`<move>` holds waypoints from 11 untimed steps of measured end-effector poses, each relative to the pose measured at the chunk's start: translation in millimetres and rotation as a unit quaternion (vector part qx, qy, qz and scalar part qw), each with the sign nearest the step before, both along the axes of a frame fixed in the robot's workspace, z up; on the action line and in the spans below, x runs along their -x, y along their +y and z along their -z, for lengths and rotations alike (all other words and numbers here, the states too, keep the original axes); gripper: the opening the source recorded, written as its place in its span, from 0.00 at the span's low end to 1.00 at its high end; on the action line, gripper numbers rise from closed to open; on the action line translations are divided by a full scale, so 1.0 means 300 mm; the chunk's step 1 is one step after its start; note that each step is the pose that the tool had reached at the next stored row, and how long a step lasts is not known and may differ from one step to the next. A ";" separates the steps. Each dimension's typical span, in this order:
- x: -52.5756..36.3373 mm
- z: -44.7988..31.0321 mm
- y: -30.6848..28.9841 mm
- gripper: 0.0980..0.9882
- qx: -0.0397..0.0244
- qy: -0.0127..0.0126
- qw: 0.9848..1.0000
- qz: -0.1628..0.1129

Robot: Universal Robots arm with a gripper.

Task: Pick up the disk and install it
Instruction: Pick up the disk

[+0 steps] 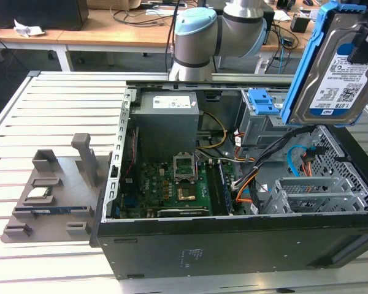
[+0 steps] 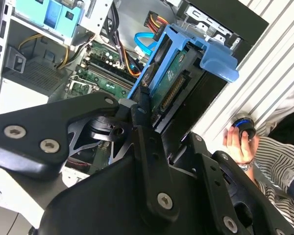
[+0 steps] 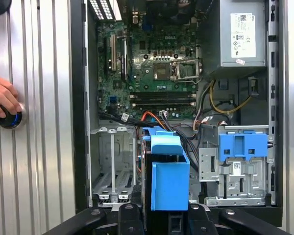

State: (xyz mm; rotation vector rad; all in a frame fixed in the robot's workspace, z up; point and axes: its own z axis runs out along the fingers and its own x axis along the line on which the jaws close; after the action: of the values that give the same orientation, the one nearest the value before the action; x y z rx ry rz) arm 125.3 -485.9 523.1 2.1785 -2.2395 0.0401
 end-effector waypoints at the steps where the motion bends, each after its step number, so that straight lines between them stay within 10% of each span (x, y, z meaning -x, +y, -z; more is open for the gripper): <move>1: 0.000 0.000 -0.007 0.29 0.000 0.000 1.000 0.000; 11: 0.000 0.001 -0.060 0.29 0.000 0.000 1.000 0.000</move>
State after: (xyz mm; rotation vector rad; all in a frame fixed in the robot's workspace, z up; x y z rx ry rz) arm 125.3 -504.0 522.9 2.1785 -2.2395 0.0402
